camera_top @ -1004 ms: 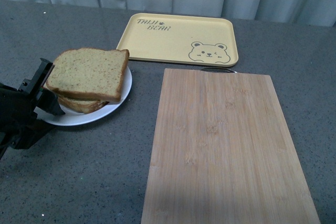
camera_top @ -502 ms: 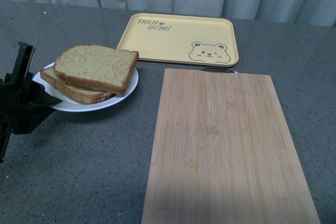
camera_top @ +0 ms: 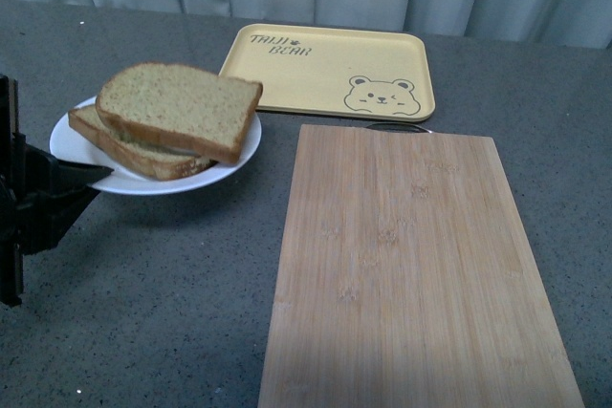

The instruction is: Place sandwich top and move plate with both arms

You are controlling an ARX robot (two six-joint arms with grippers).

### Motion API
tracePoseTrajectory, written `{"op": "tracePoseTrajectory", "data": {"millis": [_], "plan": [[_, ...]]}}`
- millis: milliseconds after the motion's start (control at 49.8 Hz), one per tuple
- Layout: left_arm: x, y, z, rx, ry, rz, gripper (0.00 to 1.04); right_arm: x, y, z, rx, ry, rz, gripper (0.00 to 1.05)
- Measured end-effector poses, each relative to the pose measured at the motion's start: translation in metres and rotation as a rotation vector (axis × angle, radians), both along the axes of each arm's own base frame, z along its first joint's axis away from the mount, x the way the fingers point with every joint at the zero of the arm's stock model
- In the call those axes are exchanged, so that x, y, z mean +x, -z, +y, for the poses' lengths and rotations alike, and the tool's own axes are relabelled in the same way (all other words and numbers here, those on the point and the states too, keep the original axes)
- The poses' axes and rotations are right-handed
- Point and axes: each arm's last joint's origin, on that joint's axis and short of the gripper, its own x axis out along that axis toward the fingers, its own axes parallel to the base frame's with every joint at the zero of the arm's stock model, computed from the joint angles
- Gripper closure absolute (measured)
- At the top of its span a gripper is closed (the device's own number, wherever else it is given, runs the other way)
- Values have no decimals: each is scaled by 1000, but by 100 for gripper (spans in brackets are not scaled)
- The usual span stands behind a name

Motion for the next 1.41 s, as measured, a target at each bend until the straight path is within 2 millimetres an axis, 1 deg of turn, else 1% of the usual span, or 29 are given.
{"op": "tracePoseTrajectory", "data": {"millis": [201, 301, 342, 502, 603, 703, 804, 924, 1025, 1225, 1406], "plan": [[5, -10, -2, -22, -8, -103, 101, 0, 0, 0, 0, 0, 0, 9], [19, -17, -14, -36, 26, -147, 101, 0, 0, 0, 0, 0, 0, 9], [31, -21, -24, -44, 47, -159, 101, 0, 0, 0, 0, 0, 0, 9], [67, -29, -52, -49, 121, -175, 101, 0, 0, 0, 0, 0, 0, 9], [99, -31, -76, -42, 190, -156, 101, 0, 0, 0, 0, 0, 0, 9], [119, -32, -89, -40, 216, -144, 101, 0, 0, 0, 0, 0, 0, 9], [151, -35, -105, -33, 220, -142, 101, 0, 0, 0, 0, 0, 0, 9], [173, -34, -113, -20, 202, -125, 101, 0, 0, 0, 0, 0, 0, 9], [185, -29, -117, -23, 203, -112, 101, 0, 0, 0, 0, 0, 0, 9], [197, -17, -124, -27, 229, -72, 101, 0, 0, 0, 0, 0, 0, 9], [202, -6, -131, -15, 236, -16, 101, 0, 0, 0, 0, 0, 0, 9]]}}
